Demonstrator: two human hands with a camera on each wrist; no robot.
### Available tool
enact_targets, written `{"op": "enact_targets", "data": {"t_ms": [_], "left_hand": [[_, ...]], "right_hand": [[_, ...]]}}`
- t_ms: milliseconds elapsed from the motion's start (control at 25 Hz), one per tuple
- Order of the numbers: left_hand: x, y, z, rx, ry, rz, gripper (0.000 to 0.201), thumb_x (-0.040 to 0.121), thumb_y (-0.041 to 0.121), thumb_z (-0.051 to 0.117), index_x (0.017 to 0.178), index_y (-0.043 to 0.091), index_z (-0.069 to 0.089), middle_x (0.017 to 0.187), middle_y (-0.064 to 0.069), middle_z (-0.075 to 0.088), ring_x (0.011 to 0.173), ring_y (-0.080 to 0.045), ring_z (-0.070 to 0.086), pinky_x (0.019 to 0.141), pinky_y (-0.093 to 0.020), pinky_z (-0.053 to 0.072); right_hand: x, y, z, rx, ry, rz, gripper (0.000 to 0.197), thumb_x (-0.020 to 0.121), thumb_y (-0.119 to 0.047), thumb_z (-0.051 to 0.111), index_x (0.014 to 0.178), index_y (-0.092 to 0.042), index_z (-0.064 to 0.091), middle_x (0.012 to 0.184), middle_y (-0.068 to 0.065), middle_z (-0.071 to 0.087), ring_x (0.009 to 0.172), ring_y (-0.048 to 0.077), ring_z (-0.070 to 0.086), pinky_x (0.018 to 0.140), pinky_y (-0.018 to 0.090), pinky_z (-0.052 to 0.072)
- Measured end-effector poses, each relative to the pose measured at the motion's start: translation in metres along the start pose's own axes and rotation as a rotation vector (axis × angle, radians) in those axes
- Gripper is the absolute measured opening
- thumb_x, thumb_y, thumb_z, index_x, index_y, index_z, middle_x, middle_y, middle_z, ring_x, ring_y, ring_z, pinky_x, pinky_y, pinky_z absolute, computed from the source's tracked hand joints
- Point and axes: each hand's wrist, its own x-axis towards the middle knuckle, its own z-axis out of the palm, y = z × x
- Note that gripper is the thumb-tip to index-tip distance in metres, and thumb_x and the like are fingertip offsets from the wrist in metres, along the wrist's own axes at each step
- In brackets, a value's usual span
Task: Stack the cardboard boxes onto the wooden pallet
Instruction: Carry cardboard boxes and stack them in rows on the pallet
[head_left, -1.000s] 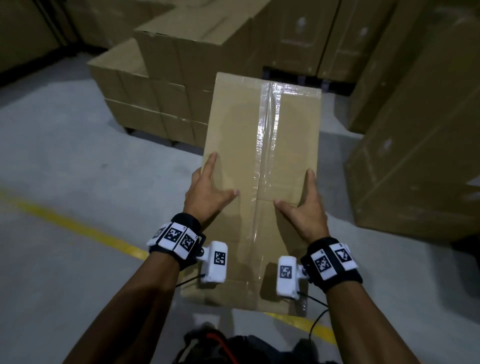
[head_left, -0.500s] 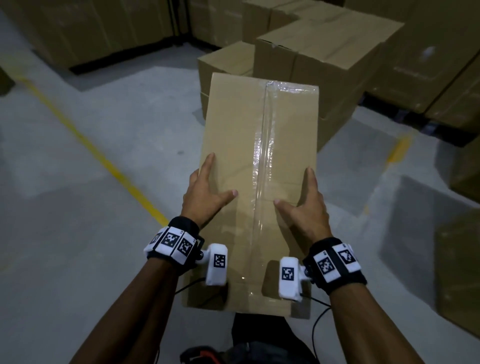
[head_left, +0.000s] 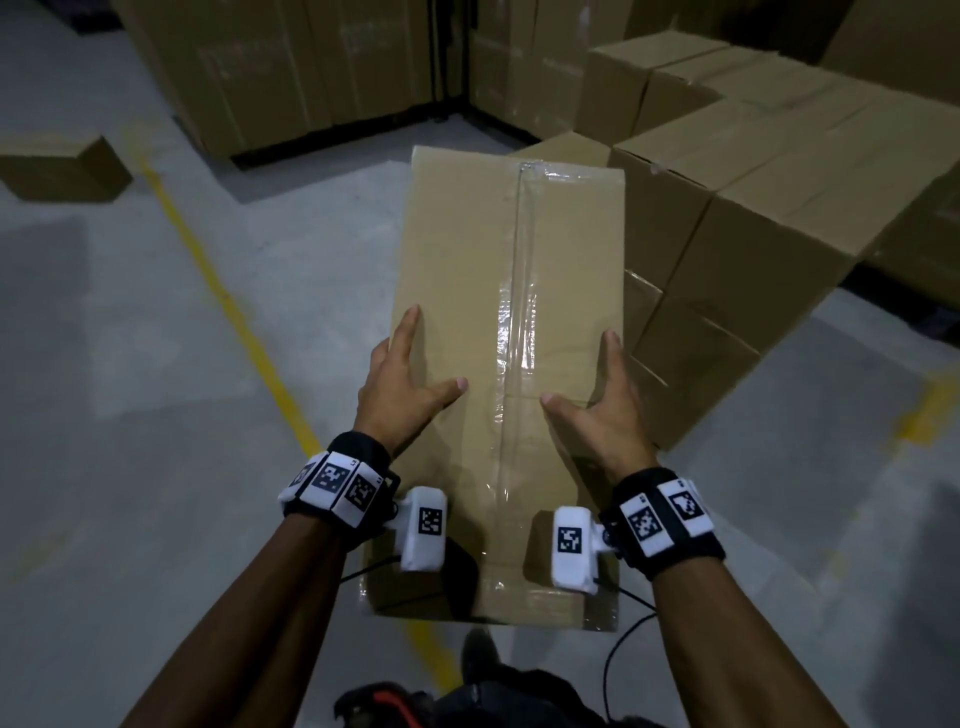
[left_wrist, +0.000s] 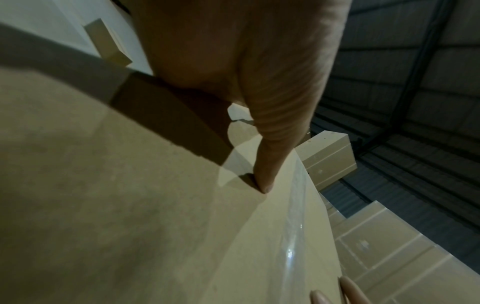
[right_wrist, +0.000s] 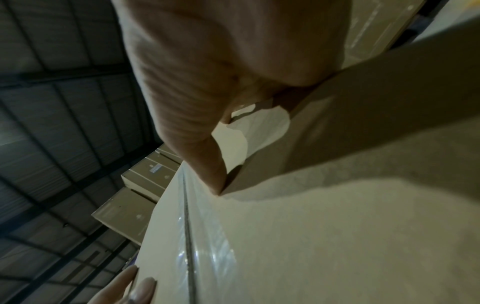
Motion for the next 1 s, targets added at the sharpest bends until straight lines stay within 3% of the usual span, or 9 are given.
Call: {"op": "enact_targets", "data": {"t_ms": [400, 720, 1000], "left_hand": [[0.198, -0.011, -0.014, -0.055, 0.043, 0.012, 0.098, 0.079, 0.04, 0.08, 0.153, 0.046, 0.017, 0.155, -0.001, 0.031, 0.139, -0.024, 0.036, 0.112, -0.041, 0.032], [0.415, -0.013, -0.033, -0.044, -0.11, 0.088, 0.098, 0.079, 0.042, 0.079, 0.154, 0.044, 0.016, 0.158, -0.001, 0.028, 0.141, -0.024, 0.034, 0.111, -0.041, 0.032], [0.554, 0.016, -0.023, -0.041, -0.228, 0.169, 0.1, 0.077, 0.047, 0.079, 0.153, 0.048, 0.014, 0.156, 0.0, 0.029, 0.139, -0.025, 0.036, 0.112, -0.048, 0.036]], "right_hand": [[0.174, -0.075, 0.056, -0.049, -0.013, -0.003, 0.108, 0.082, -0.031, 0.08, 0.154, -0.053, 0.003, 0.164, 0.004, 0.015, 0.147, 0.035, 0.023, 0.114, 0.058, 0.027], [0.327, -0.146, 0.119, -0.045, 0.131, 0.081, 0.108, 0.081, -0.034, 0.08, 0.151, -0.059, 0.002, 0.164, 0.005, 0.014, 0.147, 0.037, 0.023, 0.114, 0.061, 0.028], [0.422, -0.185, 0.13, 0.003, 0.276, 0.111, 0.108, 0.077, -0.039, 0.081, 0.147, -0.063, 0.002, 0.164, 0.002, 0.016, 0.147, 0.036, 0.025, 0.114, 0.063, 0.028]]}}
